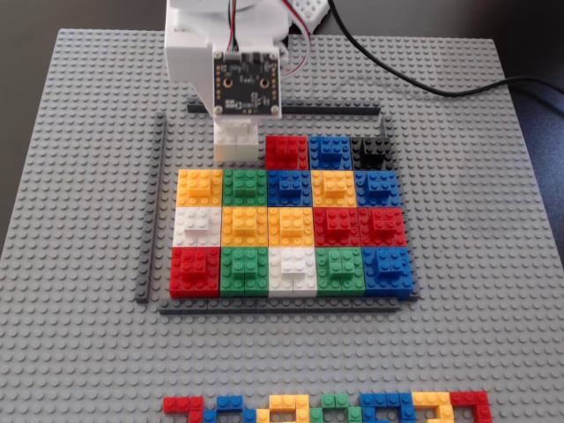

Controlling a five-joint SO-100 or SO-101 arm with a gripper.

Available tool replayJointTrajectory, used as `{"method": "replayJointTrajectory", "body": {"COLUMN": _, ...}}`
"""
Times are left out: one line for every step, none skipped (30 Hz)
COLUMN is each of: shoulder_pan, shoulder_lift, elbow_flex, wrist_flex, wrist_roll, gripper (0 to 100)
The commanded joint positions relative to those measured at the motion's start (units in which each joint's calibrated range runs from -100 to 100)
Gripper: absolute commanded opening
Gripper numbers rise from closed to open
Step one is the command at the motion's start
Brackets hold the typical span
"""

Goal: Grab the cube and place it into the grid

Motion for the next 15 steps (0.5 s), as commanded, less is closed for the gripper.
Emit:
{"method": "replayJointTrajectory", "body": {"shoulder_pan": 0.04, "shoulder_lift": 0.75, "elbow_flex": -1.26, "wrist_flex": -0.22, "wrist_roll": -0.54, "gripper": 2}}
{"method": "replayJointTrajectory", "body": {"shoulder_pan": -0.04, "shoulder_lift": 1.18, "elbow_flex": -1.35, "wrist_flex": -0.27, "wrist_roll": -0.63, "gripper": 2}}
{"method": "replayJointTrajectory", "body": {"shoulder_pan": -0.19, "shoulder_lift": 1.44, "elbow_flex": -1.35, "wrist_flex": -0.37, "wrist_roll": -0.78, "gripper": 2}}
{"method": "replayJointTrajectory", "body": {"shoulder_pan": -0.33, "shoulder_lift": 1.79, "elbow_flex": -1.44, "wrist_flex": -0.37, "wrist_roll": -0.83, "gripper": 2}}
{"method": "replayJointTrajectory", "body": {"shoulder_pan": -0.48, "shoulder_lift": 2.04, "elbow_flex": -1.53, "wrist_flex": -0.37, "wrist_roll": -0.88, "gripper": 2}}
{"method": "replayJointTrajectory", "body": {"shoulder_pan": -0.63, "shoulder_lift": 2.22, "elbow_flex": -1.62, "wrist_flex": -0.37, "wrist_roll": -0.98, "gripper": 2}}
{"method": "replayJointTrajectory", "body": {"shoulder_pan": -0.77, "shoulder_lift": 2.30, "elbow_flex": -1.71, "wrist_flex": -0.42, "wrist_roll": -1.03, "gripper": 2}}
{"method": "replayJointTrajectory", "body": {"shoulder_pan": -0.92, "shoulder_lift": 2.39, "elbow_flex": -1.80, "wrist_flex": -0.52, "wrist_roll": -1.12, "gripper": 2}}
{"method": "replayJointTrajectory", "body": {"shoulder_pan": -1.00, "shoulder_lift": 2.47, "elbow_flex": -1.89, "wrist_flex": -0.56, "wrist_roll": -1.22, "gripper": 2}}
{"method": "replayJointTrajectory", "body": {"shoulder_pan": -1.14, "shoulder_lift": 2.56, "elbow_flex": -2.07, "wrist_flex": -0.61, "wrist_roll": -1.22, "gripper": 2}}
{"method": "replayJointTrajectory", "body": {"shoulder_pan": -1.22, "shoulder_lift": 2.56, "elbow_flex": -2.17, "wrist_flex": -0.66, "wrist_roll": -1.27, "gripper": 2}}
{"method": "replayJointTrajectory", "body": {"shoulder_pan": -1.36, "shoulder_lift": 2.65, "elbow_flex": -2.26, "wrist_flex": -0.81, "wrist_roll": -1.37, "gripper": 2}}
{"method": "replayJointTrajectory", "body": {"shoulder_pan": -1.44, "shoulder_lift": 2.73, "elbow_flex": -2.44, "wrist_flex": -0.91, "wrist_roll": -1.42, "gripper": 2}}
{"method": "replayJointTrajectory", "body": {"shoulder_pan": -1.44, "shoulder_lift": 2.73, "elbow_flex": -2.62, "wrist_flex": -1.00, "wrist_roll": -1.51, "gripper": 2}}
{"method": "replayJointTrajectory", "body": {"shoulder_pan": -1.51, "shoulder_lift": 2.90, "elbow_flex": -2.80, "wrist_flex": -1.05, "wrist_roll": -1.56, "gripper": 2}}
